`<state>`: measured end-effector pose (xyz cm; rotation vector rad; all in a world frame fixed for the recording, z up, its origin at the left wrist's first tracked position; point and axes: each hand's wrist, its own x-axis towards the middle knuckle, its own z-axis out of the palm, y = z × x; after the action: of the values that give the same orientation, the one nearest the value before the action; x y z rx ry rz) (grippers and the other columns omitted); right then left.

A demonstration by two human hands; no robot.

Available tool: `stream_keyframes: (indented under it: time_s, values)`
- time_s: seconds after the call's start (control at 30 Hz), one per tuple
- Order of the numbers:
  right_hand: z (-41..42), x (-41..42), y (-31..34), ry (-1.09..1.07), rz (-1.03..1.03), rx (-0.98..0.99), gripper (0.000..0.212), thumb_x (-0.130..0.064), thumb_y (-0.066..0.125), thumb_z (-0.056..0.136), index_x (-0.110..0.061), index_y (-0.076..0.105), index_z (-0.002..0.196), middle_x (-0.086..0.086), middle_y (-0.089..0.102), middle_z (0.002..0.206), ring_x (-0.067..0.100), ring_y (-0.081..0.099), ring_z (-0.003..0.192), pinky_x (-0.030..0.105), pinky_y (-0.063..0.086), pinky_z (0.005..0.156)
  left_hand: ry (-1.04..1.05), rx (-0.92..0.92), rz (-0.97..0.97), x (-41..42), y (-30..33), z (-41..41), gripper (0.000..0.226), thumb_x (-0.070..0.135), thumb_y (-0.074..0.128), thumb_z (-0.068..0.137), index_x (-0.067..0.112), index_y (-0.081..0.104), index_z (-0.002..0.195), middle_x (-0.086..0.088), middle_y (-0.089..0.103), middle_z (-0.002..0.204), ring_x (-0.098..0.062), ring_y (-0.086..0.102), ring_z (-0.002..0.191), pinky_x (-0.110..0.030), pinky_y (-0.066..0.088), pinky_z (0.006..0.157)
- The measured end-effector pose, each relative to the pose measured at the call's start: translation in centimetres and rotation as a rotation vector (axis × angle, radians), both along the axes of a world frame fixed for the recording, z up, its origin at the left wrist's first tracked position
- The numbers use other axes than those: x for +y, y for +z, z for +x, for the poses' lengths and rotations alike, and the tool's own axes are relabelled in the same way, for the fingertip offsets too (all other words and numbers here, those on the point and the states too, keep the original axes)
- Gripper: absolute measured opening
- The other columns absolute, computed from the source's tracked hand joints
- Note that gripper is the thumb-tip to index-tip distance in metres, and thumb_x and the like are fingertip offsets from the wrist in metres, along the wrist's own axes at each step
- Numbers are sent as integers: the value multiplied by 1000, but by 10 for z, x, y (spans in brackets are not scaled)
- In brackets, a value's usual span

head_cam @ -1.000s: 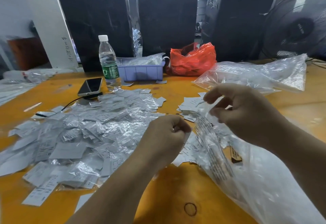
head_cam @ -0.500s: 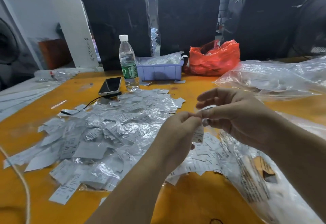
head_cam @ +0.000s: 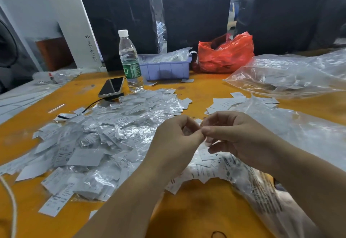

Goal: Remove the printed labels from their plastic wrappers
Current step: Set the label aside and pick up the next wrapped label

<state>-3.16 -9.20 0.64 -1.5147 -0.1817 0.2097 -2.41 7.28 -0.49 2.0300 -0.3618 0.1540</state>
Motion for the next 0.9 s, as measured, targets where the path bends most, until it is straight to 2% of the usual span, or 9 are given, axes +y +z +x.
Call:
stream_keyframes:
  time_s: [0.13, 0.27, 0.37, 0.43, 0.5, 0.57, 0.7, 0.83, 0.9]
  values:
    - [-1, -3, 2, -33, 52, -7, 20, -6, 72, 66, 1, 66, 84, 16, 62, 74, 22, 64, 63, 30, 57, 59, -40, 40, -11, 0, 1, -1, 15, 35, 66, 89, 24, 70, 80, 10, 64, 69, -1, 57, 62, -23, 45, 60]
    - [-3, -2, 3, -58, 95, -46, 17, 0, 70, 72, 3, 63, 87, 21, 68, 84, 29, 67, 74, 36, 61, 69, -110, 264, -85, -2, 4, -4, 39, 30, 45, 100, 12, 60, 67, 4, 48, 55, -12, 46, 53, -24, 40, 47]
    - [-5, -1, 4, -76, 165, -79, 22, -3, 70, 64, 4, 62, 84, 23, 69, 85, 32, 70, 75, 40, 61, 72, -147, 213, -7, -1, 5, -6, 39, 35, 43, 99, 18, 64, 71, 2, 54, 58, -9, 49, 54, -26, 40, 51]
    - [-5, 0, 5, -105, 190, -89, 21, -2, 69, 65, 3, 62, 84, 22, 69, 85, 30, 69, 75, 37, 61, 69, -152, 192, -34, 0, 4, -3, 33, 38, 52, 94, 15, 67, 77, -14, 62, 74, -21, 55, 63, -34, 42, 61]
    - [-3, -1, 4, -136, 181, -91, 15, 3, 68, 71, 4, 62, 85, 21, 68, 84, 28, 68, 73, 33, 60, 65, -123, 190, -78, 2, 4, -1, 22, 31, 58, 92, 15, 68, 79, -14, 66, 83, -20, 61, 68, -36, 47, 64]
    - [-2, -2, 5, -153, 174, -86, 9, 9, 64, 80, 3, 63, 85, 18, 67, 81, 26, 67, 69, 30, 58, 61, -85, 171, -124, 3, 3, 0, 15, 23, 61, 90, 14, 67, 79, -9, 67, 80, -10, 62, 64, -33, 50, 64]
    - [-3, -4, 6, -145, 112, -91, 17, 10, 59, 84, -5, 65, 81, 12, 69, 74, 20, 64, 63, 29, 56, 56, -29, 132, -180, 6, 3, 3, 14, 23, 62, 91, 12, 65, 82, -11, 66, 80, -9, 61, 64, -35, 51, 66]
    - [-4, -4, 6, -70, 58, -76, 23, 12, 63, 74, -6, 64, 88, 11, 70, 77, 19, 62, 66, 28, 55, 59, -28, 72, -169, 7, 6, -1, 14, 22, 62, 91, 15, 66, 80, -9, 65, 76, -12, 59, 63, -24, 50, 58]
    - [-5, -4, 6, 16, 12, -40, 37, 4, 61, 63, -5, 64, 99, 10, 70, 84, 18, 64, 71, 30, 56, 64, -41, 10, -86, 8, 7, -4, 15, 24, 64, 89, 17, 66, 76, -10, 63, 73, -23, 57, 65, -29, 47, 56]
